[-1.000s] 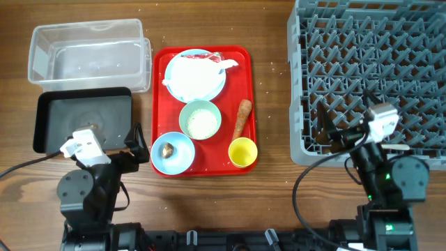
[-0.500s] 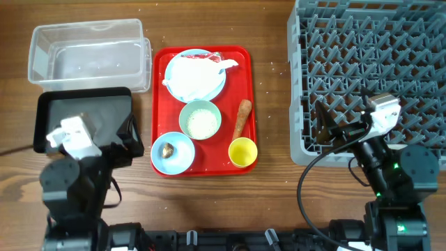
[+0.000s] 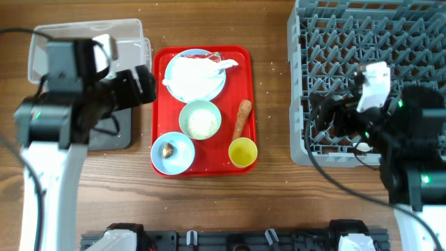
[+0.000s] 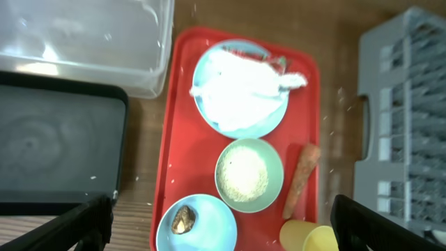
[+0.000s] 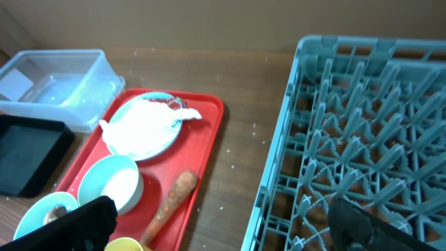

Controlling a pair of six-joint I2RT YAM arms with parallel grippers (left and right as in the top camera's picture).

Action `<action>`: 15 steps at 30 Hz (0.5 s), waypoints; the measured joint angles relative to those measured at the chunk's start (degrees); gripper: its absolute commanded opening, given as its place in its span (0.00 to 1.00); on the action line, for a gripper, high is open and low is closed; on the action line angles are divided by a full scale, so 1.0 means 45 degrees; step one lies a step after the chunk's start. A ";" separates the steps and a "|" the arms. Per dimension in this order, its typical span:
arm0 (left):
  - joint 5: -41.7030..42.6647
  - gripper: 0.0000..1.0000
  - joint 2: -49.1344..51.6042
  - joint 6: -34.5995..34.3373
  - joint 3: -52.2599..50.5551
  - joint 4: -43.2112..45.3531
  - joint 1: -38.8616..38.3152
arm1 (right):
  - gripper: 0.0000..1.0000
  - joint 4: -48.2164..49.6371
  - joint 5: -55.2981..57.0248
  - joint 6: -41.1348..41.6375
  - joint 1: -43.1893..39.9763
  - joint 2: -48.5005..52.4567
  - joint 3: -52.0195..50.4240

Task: Sort waste into correct bins and load items into the dishwasher rack
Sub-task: 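Raise the left arm and move it over the red tray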

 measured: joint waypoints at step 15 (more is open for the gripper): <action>0.0661 0.88 0.4741 -0.1069 0.0034 0.0568 -0.3682 | 0.95 -0.1243 0.0136 -0.0005 0.0000 0.1647 0.0034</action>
